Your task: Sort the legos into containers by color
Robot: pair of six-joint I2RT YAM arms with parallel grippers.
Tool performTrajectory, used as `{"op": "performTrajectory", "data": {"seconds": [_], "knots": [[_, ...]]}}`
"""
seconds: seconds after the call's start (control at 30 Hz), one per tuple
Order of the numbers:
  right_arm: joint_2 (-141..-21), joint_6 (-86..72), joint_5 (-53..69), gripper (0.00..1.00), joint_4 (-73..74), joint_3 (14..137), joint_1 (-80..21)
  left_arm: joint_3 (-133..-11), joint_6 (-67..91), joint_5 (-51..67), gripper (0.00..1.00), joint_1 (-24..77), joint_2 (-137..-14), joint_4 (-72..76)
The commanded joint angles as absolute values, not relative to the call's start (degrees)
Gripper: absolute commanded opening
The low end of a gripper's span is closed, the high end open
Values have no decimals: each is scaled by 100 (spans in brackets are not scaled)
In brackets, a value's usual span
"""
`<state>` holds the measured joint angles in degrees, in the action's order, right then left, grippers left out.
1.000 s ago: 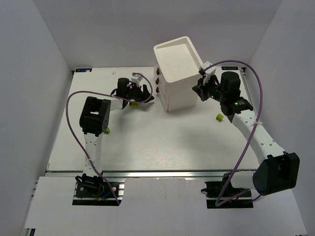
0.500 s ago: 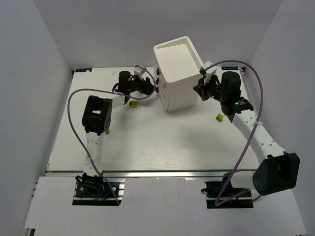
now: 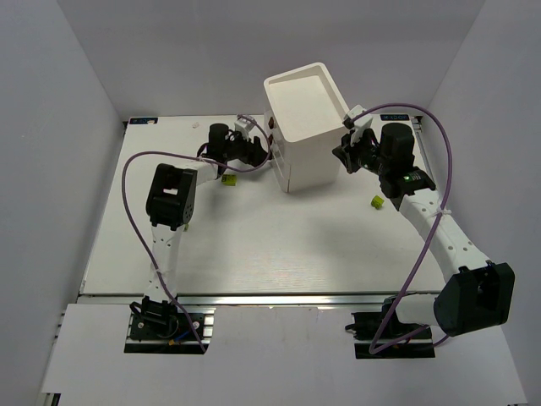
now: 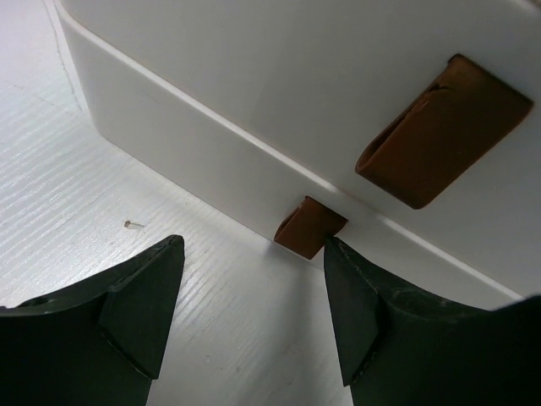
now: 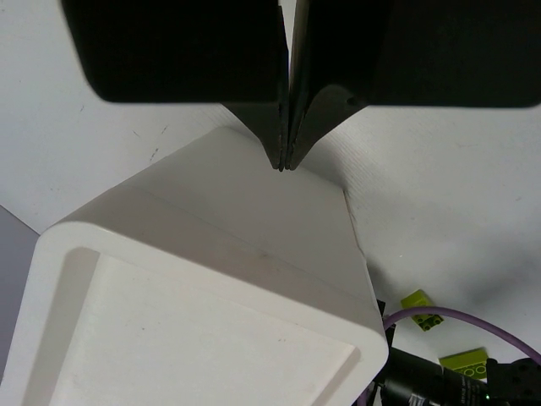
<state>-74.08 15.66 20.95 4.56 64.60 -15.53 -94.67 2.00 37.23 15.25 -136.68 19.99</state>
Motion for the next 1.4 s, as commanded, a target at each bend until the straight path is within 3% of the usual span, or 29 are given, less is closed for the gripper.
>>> {"op": "performTrajectory", "data": {"seconds": [0.0, 0.53, 0.73, 1.03, 1.1, 1.37], "knots": [[-7383, 1644, 2074, 0, 413, 6662, -1520, -9615, 88, 3937, 77, 1556, -13614, 1907], [-7418, 1687, 2074, 0, 439, 6662, -1521, -9448, 422, 4245, 68, 1608, -13605, 2276], [-7427, 1705, 2092, 0, 466, 6671, -1521, -9650, 641, 4263, 40, 1608, -13755, 2285], [-7374, 1731, 2092, 0, 483, 6609, -1521, -9607, 659, 4228, 12, 1608, -13720, 2250], [-7365, 1731, 2092, 0, 492, 6609, -1521, -9536, 650, 4140, 0, 1608, -13667, 2259], [-7286, 1767, 2083, 0, 510, 6522, -1520, -8816, 563, 3727, 0, 1503, -13071, 2435]]}}
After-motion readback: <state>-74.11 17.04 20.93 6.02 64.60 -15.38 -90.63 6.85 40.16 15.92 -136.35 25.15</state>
